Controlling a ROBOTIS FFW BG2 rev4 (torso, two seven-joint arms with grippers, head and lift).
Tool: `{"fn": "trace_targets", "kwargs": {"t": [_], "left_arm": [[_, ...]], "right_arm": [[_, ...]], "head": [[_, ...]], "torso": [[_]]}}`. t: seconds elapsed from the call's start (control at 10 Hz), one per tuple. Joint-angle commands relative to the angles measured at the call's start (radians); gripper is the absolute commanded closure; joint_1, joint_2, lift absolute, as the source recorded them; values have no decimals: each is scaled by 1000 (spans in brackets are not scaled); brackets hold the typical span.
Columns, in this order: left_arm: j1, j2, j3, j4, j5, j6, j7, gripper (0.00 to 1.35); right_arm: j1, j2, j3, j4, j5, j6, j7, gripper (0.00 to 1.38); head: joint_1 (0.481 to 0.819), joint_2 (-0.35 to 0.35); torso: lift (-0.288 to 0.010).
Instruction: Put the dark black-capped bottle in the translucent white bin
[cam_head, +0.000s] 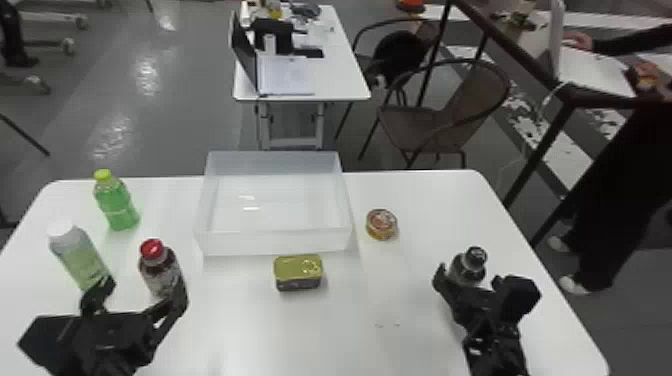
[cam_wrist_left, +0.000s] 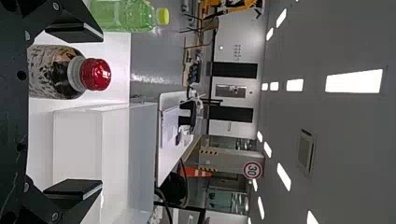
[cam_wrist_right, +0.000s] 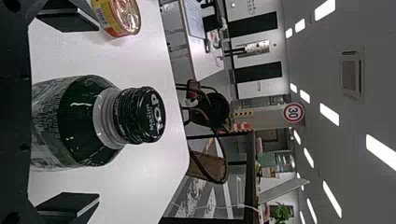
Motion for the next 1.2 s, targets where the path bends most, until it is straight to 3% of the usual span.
{"fn": "trace_targets", "kwargs": {"t": [0.0,0.3,0.4,0.5,0.6,1.1], "left_arm": [[2,3,0,2,6,-1,-2,190],[9,5,2,3,31,-6,-5,190],[11,2,3,6,32,-4,-5,190],[12,0,6,6,32,-6,-5,190],[14,-1,8,6,34,-9,-5,190],[11,2,8,8,34,-10,-15,190]], "right_arm": [[-35,-9,1,53,2,0,1,-2],[-89,-37,1,144,37,0,8,36],[-104,-48,1,164,37,0,31,282],[-109,-49,1,156,52,17,28,760],[-109,-43,1,142,65,25,10,865],[-75,-22,1,14,57,58,8,858]], "head": [[695,-109],[695,-113],[695,-115],[695,-114],[695,-115],[695,-103]], "torso": [[-20],[-20],[-20],[-20],[-20],[-20]]}}
